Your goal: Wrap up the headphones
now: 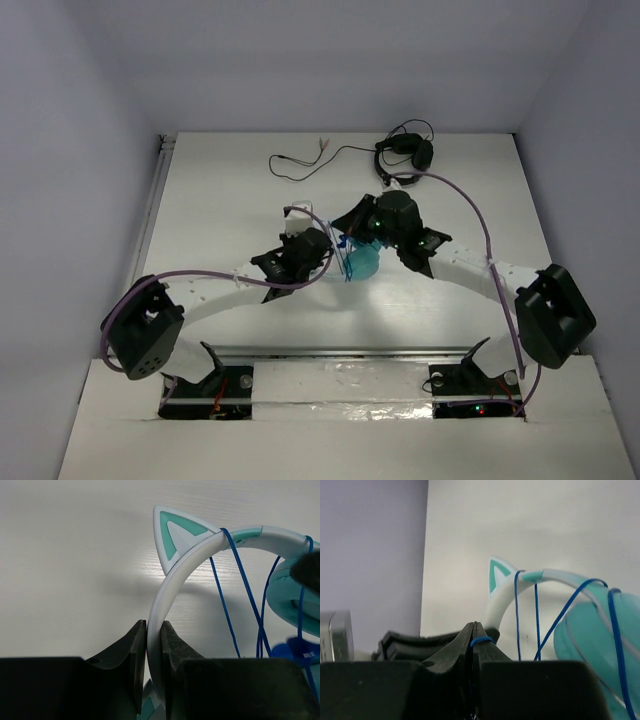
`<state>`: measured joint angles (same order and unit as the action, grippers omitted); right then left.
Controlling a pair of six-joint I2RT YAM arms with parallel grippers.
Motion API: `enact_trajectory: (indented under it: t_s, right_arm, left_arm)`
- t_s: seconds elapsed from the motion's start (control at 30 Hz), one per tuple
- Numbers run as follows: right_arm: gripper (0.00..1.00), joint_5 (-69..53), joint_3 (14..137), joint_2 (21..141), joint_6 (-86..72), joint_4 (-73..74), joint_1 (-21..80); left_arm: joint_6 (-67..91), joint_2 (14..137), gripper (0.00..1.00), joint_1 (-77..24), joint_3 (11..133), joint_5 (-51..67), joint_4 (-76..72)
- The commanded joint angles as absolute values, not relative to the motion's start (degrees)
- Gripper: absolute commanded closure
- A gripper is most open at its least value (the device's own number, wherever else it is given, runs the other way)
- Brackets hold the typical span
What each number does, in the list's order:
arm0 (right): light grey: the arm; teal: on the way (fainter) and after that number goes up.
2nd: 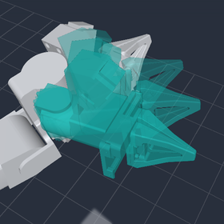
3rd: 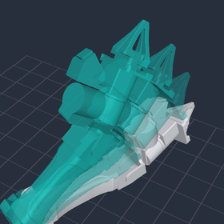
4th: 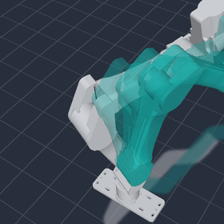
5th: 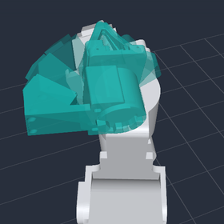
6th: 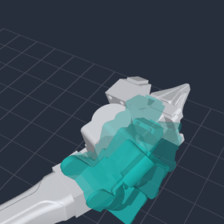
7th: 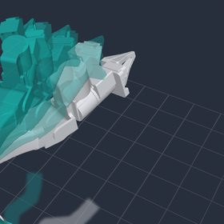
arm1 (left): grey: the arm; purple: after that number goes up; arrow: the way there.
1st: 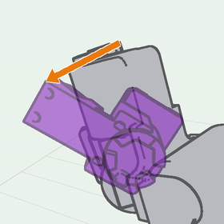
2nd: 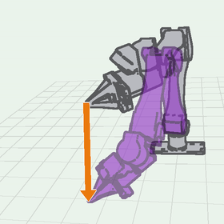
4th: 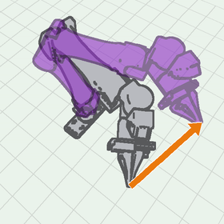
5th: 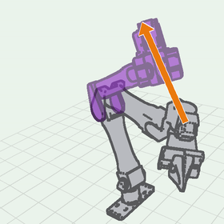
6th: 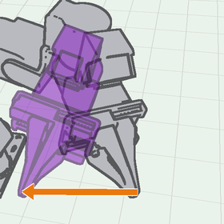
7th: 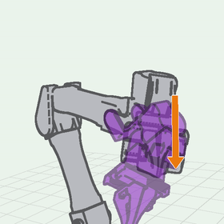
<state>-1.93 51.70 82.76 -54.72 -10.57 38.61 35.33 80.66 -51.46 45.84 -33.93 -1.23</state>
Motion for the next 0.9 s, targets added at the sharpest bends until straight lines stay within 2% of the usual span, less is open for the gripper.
enact_trajectory:
  t_s: [0.0, 0.03, 0.13, 0.47, 0.87]
  right_arm:
    - [0.92, 4.0, 56.9, 84.8, -59.2, -17.4, 36.4]
    - [0.92, 4.3, 57.4, 85.5, -60.5, -17.4, 35.8]
    - [0.83, 3.8, 58.7, 88.2, -62.1, -18.5, 35.2]
    - [0.42, -3.9, 58.2, 92.5, -67.9, -22.9, 29.7]
    - [0.42, -6.9, 58.5, 91.8, -64.3, -22.7, 27.3]
  left_arm:
    - [37.4, 79.0, 1.00, -53.3, 47.4, -33.7, -0.5]
    - [37.6, 79.1, 1.00, -53.3, 47.5, -33.6, -0.1]
    - [38.2, 79.3, 1.00, -54.1, 47.9, -33.0, -0.1]
    - [38.7, 78.1, 1.00, -54.1, 48.0, -32.2, 2.0]
    - [38.8, 76.8, 1.00, -54.1, 47.7, -31.9, 2.2]
